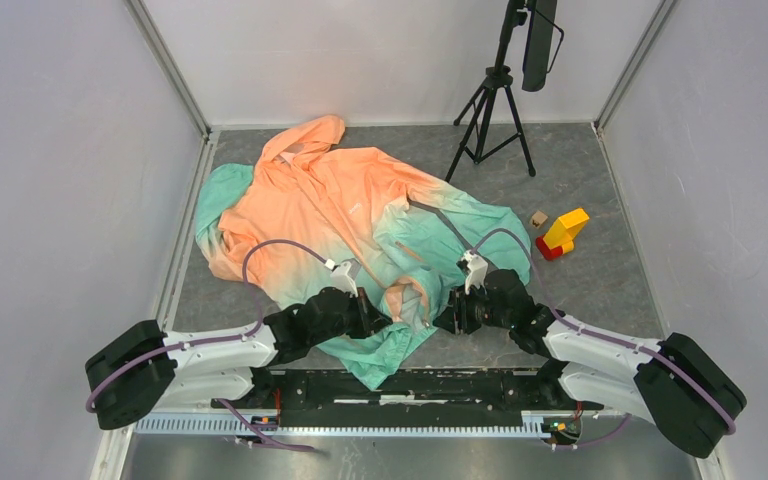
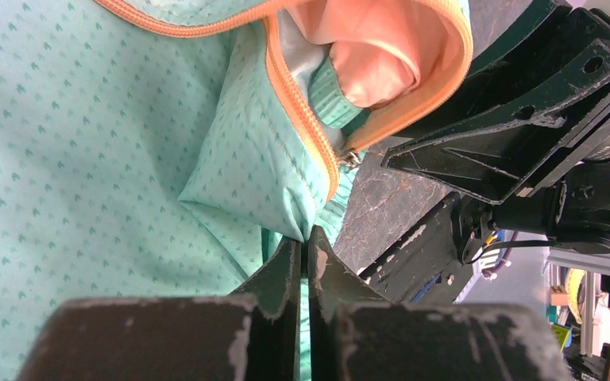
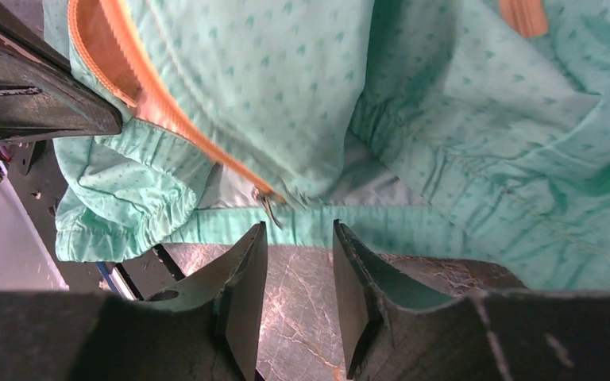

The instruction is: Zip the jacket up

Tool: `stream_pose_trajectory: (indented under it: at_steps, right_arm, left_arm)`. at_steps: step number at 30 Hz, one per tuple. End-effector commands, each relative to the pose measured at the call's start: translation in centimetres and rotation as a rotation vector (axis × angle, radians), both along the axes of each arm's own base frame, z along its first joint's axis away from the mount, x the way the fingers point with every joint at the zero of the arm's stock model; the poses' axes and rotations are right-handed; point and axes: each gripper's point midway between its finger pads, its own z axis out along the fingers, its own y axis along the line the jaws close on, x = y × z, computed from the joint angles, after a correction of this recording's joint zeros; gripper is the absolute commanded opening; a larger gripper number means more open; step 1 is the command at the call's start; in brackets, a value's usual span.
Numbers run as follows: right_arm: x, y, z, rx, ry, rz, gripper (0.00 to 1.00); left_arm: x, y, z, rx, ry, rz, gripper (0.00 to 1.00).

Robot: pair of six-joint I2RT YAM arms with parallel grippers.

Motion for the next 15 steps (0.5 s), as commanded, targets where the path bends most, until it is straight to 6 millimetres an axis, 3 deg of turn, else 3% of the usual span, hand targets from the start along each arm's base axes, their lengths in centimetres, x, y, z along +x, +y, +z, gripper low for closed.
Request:
stream_pose_trajectory:
  at_steps: [1, 5, 15]
  right_arm:
    - [1.1, 0.8, 1.7, 0.043, -0.049, -0.011, 0.39]
    - [1.6, 0.3, 2.0, 0.003, -0.065, -0.029, 0.34]
    - [1.6, 0.7, 1.1, 0.025, -0.037, -0.035, 0.38]
  left_arm:
    - [0.7, -1.2, 2.5, -0.06, -0.045, -0.005, 0.02]
    - [0.7, -1.3, 2.7, -0.066, -0.049, -0.007, 0.02]
    - [0.8, -1.7, 2.6, -0.063, -0.042, -0.011, 0.02]
